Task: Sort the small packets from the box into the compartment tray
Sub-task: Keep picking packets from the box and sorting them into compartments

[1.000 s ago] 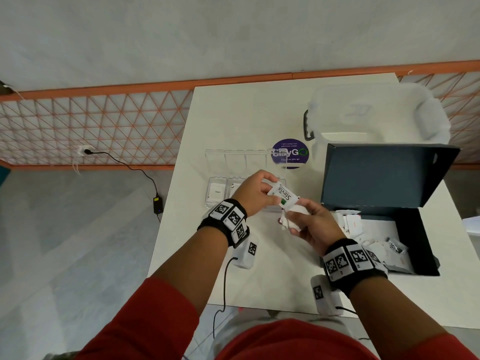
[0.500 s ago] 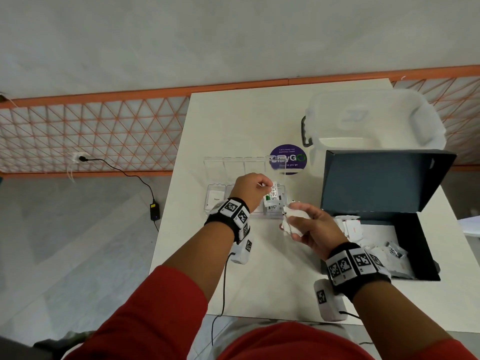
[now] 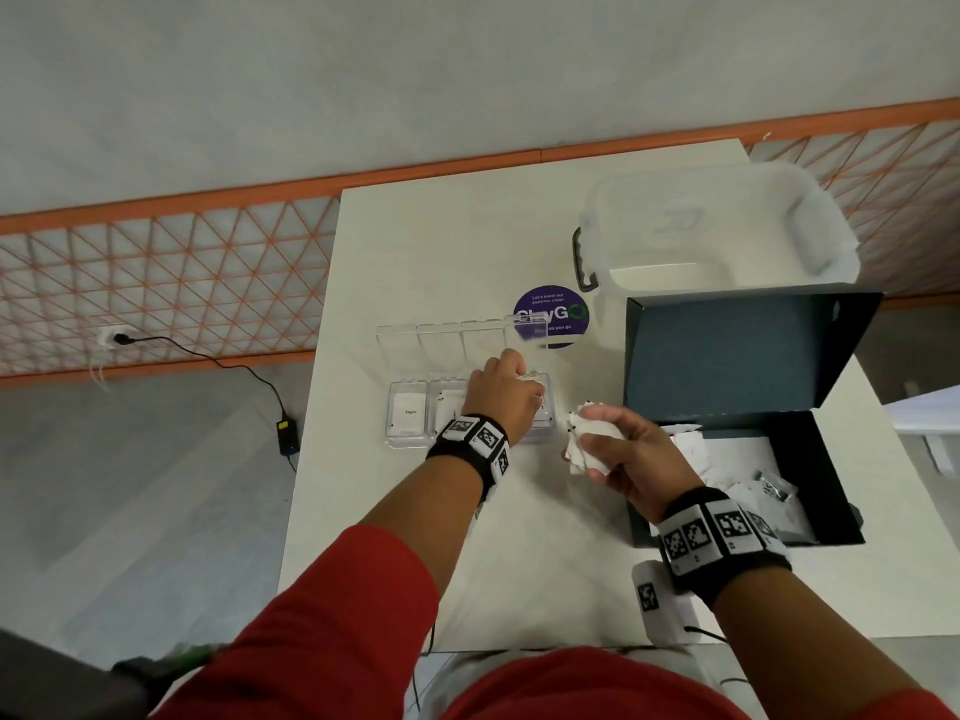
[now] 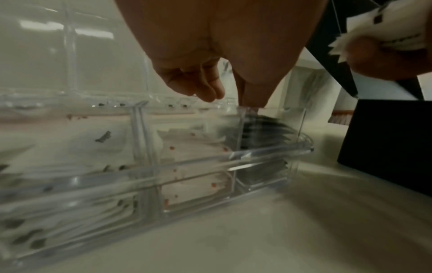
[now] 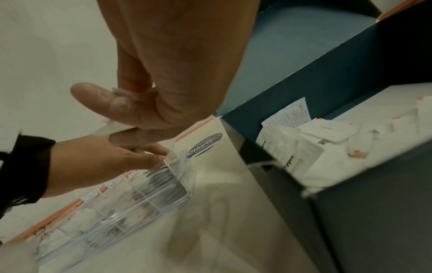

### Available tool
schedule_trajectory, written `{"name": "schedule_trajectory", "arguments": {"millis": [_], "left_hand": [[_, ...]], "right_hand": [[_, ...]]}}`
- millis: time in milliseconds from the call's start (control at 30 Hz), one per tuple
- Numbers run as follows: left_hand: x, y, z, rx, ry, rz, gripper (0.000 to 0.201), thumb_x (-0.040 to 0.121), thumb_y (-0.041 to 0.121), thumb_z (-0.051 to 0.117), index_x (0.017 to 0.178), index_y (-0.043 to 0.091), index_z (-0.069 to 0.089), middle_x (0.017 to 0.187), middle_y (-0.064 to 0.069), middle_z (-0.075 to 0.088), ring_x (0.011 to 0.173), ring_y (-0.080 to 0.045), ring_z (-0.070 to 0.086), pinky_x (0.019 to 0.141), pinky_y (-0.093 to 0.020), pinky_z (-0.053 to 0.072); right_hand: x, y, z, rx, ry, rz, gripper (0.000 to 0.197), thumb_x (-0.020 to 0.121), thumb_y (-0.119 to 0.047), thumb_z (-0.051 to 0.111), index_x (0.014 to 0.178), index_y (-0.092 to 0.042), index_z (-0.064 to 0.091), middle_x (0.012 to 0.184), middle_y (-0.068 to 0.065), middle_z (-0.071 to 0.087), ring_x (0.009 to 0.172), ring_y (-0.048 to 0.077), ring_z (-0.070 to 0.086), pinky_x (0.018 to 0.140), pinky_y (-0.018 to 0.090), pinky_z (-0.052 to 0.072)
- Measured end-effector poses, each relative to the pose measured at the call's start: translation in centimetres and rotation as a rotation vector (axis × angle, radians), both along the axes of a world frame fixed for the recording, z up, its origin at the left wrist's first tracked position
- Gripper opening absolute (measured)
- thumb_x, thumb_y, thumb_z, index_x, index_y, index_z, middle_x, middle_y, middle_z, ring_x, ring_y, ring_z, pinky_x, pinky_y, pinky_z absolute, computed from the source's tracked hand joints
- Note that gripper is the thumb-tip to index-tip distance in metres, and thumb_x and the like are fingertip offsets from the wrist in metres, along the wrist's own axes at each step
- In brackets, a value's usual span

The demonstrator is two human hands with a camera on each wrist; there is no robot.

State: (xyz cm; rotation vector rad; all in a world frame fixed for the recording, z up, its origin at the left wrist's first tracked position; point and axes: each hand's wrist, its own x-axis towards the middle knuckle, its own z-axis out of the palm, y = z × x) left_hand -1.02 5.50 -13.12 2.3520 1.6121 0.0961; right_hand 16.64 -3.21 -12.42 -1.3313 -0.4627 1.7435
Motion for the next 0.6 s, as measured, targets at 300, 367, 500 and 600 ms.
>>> {"name": "schedule_trajectory", "arguments": {"millis": [300, 367, 500, 600], "left_hand": [[-1.0, -0.4, -0.2, 0.024, -0.156, 0.011, 0.024, 0.095, 0.029, 0.054, 0.112, 0.026, 0.070, 0.113, -0.004, 0.051, 0.098, -0.024, 0.050, 0.086, -0.037, 0.041], [-1.4, -0.6, -0.1, 0.010, -0.262, 0.037, 0.026, 0.095, 0.026, 0.055, 0.117, 0.022, 0.068, 0.114, -0.004, 0.053, 0.098, -0.024, 0.054, 0.087, -0.038, 0.045], [-2.5, -1.0, 0.0, -0.003, -0.423, 0.148, 0.029, 0.094, 0.026, 0.056, 0.121, 0.019, 0.064, 0.118, 0.000, 0.050, 0.088, -0.015, 0.054, 0.084, -0.029, 0.047], [-3.3, -1.4, 0.7, -0.018, -0.517, 0.216, 0.025, 0.092, 0.032, 0.059, 0.114, 0.023, 0.065, 0.110, 0.008, 0.049, 0.072, -0.004, 0.049, 0.073, -0.019, 0.043]], "right_hand": [[-0.4, 0.0, 0.2, -0.004, 0.008, 0.001, 0.028, 0.084, 0.003, 0.070, 0.103, -0.018, 0.074, 0.113, 0.017, 0.069, 0.086, 0.037, 0.074, 0.052, 0.027, 0.054], [-0.7, 0.0, 0.3, -0.003, 0.014, 0.019, 0.031, 0.085, 0.003, 0.070, 0.107, -0.019, 0.072, 0.114, 0.022, 0.068, 0.085, 0.035, 0.074, 0.052, 0.026, 0.054], [-1.3, 0.0, 0.4, -0.001, 0.008, 0.044, 0.044, 0.085, 0.003, 0.069, 0.118, -0.026, 0.067, 0.117, 0.018, 0.069, 0.089, 0.034, 0.074, 0.052, 0.026, 0.055], [-1.8, 0.1, 0.4, -0.008, 0.045, 0.021, 0.049, 0.086, 0.009, 0.061, 0.120, -0.027, 0.064, 0.119, 0.013, 0.068, 0.089, 0.034, 0.074, 0.054, 0.029, 0.057]]}}
